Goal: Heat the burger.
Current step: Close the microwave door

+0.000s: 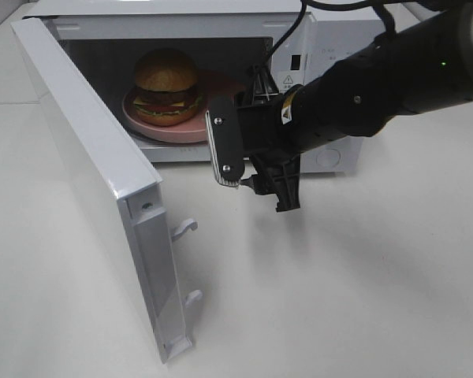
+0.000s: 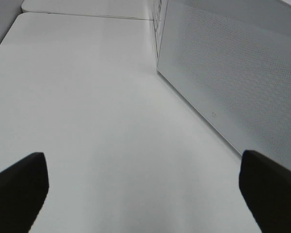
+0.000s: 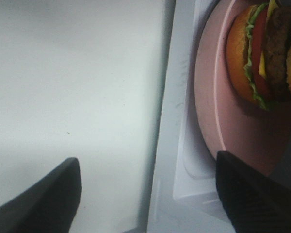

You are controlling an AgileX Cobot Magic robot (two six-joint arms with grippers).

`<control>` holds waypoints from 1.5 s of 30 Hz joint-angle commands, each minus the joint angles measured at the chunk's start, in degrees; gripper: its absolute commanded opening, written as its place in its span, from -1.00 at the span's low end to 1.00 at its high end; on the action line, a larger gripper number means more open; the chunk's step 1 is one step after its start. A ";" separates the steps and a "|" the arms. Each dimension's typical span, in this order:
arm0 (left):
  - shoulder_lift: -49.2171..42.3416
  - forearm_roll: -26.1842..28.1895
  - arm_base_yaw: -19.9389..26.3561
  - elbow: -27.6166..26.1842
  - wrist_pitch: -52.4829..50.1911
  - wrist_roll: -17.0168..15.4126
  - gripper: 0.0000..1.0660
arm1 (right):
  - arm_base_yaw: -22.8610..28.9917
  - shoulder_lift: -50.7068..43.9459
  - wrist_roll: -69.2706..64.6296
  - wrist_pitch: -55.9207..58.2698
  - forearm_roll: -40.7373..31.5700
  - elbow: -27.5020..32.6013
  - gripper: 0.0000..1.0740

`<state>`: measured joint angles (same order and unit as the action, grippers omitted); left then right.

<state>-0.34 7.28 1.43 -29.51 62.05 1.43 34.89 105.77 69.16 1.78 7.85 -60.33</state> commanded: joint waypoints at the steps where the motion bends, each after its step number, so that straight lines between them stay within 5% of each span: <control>1: -0.69 0.17 0.00 0.06 -0.97 0.11 0.88 | -0.46 -4.01 -2.58 -1.09 0.00 3.90 0.38; 14: -0.69 0.17 0.00 0.06 -0.97 0.11 0.88 | -1.72 -13.69 -14.67 -0.69 -0.06 12.78 0.38; 17: -0.69 0.17 0.00 0.06 -0.97 0.11 0.88 | -1.72 -17.07 -27.73 1.26 -1.15 13.98 0.44; 23: -0.69 0.17 0.00 0.06 -0.97 0.11 0.88 | -4.53 -22.06 -43.54 12.32 -1.09 13.98 0.56; 32: -0.69 0.17 0.00 0.06 -0.97 0.11 0.88 | -11.63 -32.49 -65.26 33.40 -0.97 13.98 0.46; 37: -0.69 0.17 0.00 0.06 -0.97 0.11 0.88 | -15.81 -40.28 -70.07 42.40 -0.86 13.98 0.43; 45: -0.69 0.17 0.00 0.06 -0.97 0.11 0.88 | -15.76 -53.51 -72.08 51.68 0.11 13.98 0.42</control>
<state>-0.34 7.28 1.43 -29.51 62.05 1.43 19.37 54.83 -2.41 50.94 7.73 -46.47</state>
